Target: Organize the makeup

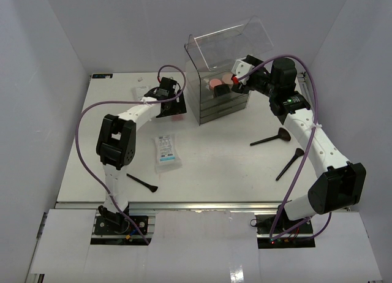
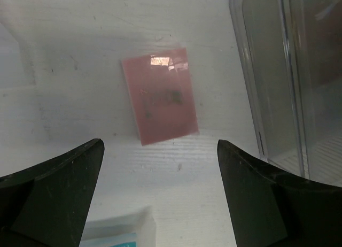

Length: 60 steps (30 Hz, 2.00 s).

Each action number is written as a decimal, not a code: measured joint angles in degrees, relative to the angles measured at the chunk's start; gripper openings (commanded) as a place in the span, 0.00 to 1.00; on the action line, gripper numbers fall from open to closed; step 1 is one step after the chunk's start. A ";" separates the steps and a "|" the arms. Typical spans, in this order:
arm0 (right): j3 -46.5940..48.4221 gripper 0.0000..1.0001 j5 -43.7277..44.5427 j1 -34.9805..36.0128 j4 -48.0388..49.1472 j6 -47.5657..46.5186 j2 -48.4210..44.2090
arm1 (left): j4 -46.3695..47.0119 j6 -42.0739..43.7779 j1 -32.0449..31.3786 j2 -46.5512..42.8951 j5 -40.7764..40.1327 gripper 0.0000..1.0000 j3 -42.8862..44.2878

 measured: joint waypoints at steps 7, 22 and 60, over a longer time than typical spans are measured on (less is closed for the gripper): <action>0.00 0.75 0.06 0.00 0.79 1.20 0.01 | -1.56 0.67 0.00 4.38 -1.31 0.91 5.07; 0.00 0.76 0.08 0.00 1.10 2.57 0.01 | -2.12 0.99 -0.01 9.21 -2.62 0.68 7.46; 0.02 0.75 0.29 0.00 1.13 5.54 0.01 | 22.08 7.24 -20.27 -36.57 -7.63 0.09 -40.00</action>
